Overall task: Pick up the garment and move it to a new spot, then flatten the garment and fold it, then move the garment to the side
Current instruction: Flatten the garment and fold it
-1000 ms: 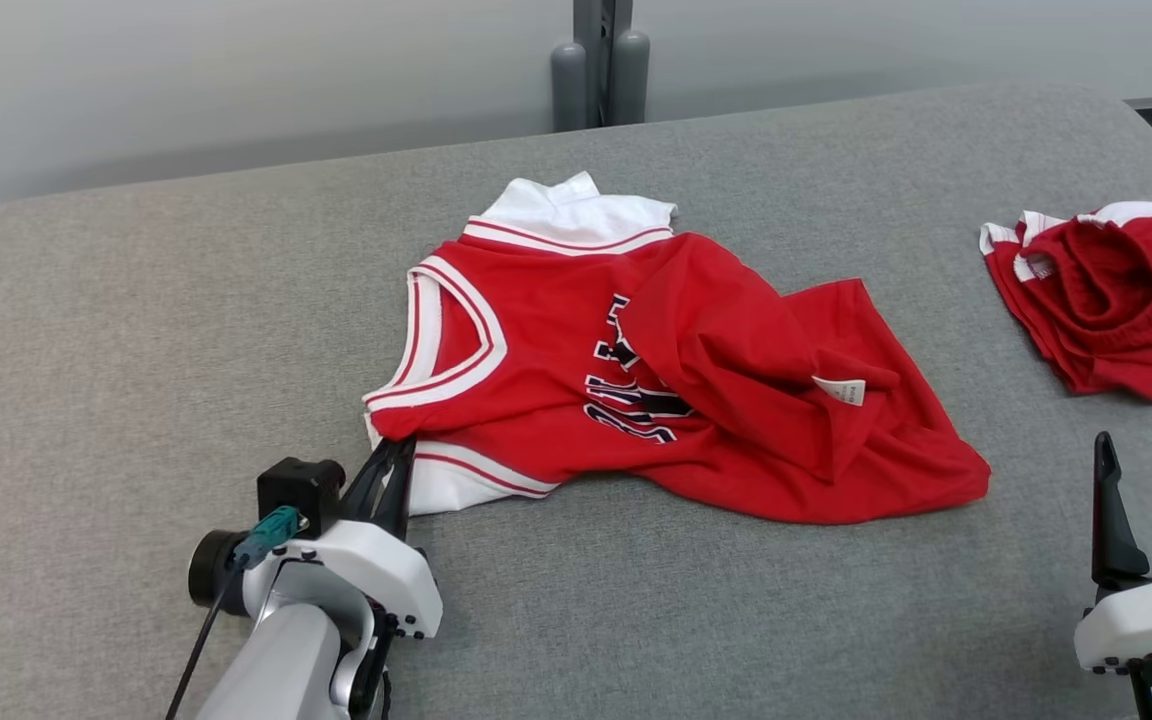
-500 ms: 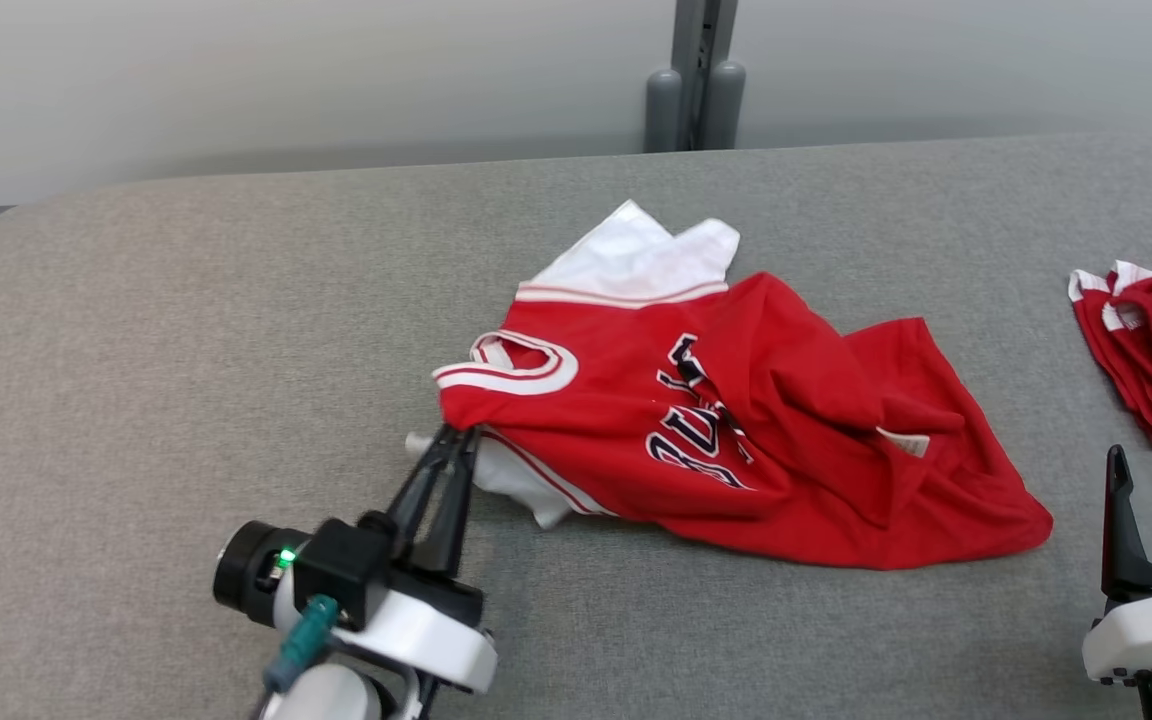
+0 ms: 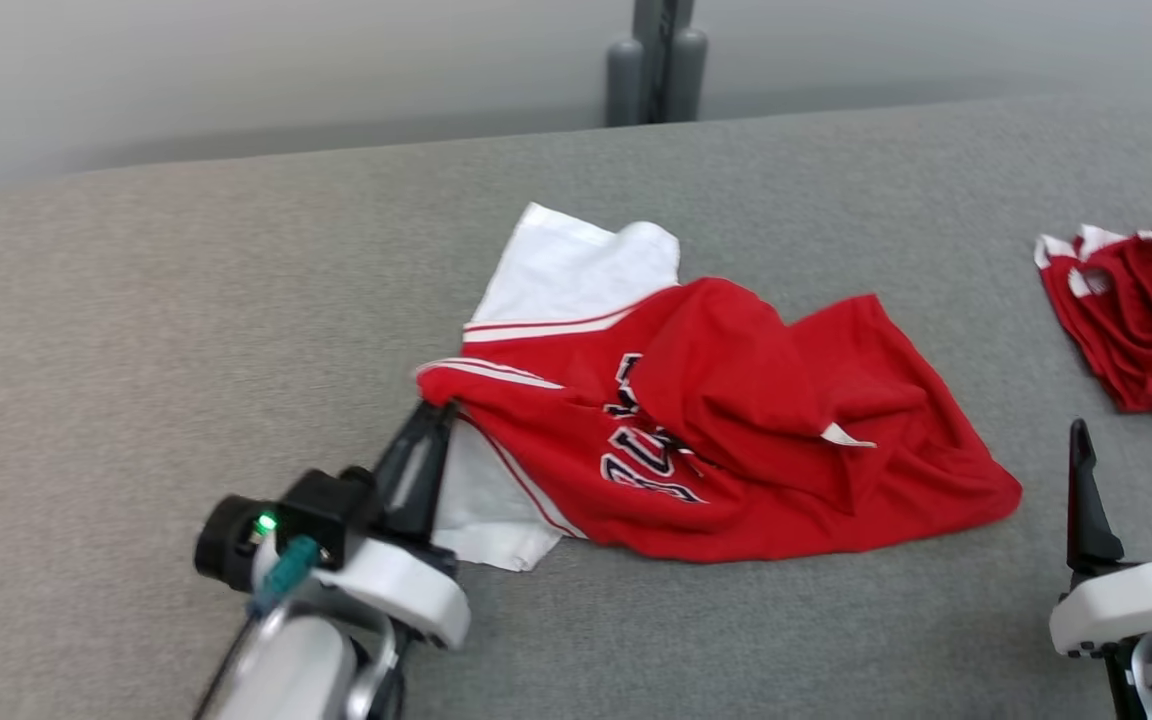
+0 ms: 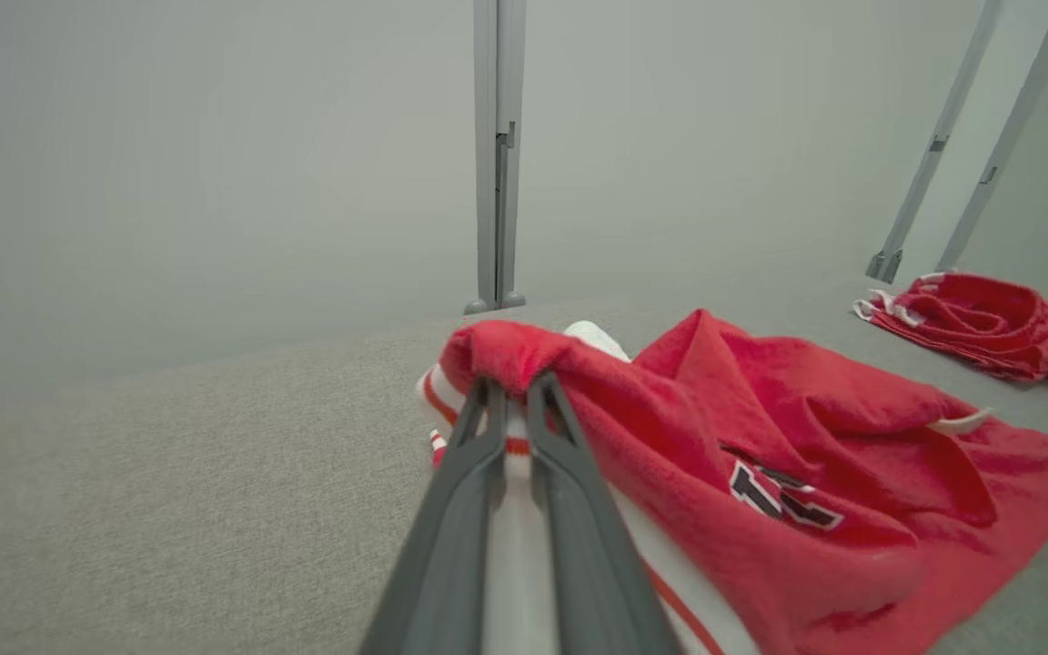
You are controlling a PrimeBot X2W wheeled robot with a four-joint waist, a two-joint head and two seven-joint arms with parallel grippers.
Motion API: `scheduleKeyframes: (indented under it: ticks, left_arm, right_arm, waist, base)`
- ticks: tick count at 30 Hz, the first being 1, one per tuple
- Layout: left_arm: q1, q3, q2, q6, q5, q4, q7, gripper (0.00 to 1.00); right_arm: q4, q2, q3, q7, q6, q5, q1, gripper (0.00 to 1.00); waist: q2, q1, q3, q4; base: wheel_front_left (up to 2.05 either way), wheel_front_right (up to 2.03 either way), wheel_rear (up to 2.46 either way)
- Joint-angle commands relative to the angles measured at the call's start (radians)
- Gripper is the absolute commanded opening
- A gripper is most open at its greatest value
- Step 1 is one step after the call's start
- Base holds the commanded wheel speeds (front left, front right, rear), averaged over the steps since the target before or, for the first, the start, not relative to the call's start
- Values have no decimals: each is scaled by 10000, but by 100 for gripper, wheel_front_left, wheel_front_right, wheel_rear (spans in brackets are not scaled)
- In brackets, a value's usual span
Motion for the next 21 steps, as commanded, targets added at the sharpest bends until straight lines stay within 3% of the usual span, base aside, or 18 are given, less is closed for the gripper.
scheduleKeyframes:
  ticks: [1,12,21]
  left_arm:
    - [-546,218,191,16,24,659,-53,0]
    - [-2925,1150,732,165,-226,3986,-333,0]
    - [-4135,1885,1176,387,-468,5671,-407,0]
  right_arm:
    - [63,-30,55,-91,-3,64,-186,100]
    - [362,-11,97,-305,-3,96,-618,100]
    - [584,1,125,-490,-3,98,-967,100]
  waist:
    - [-1,0,352,-453]
    - [-1,0,1169,-1461]
    - [-1,0,1361,-1525]
  base:
    - [0,0,0]
    - [0,0,0]
    - [0,0,0]
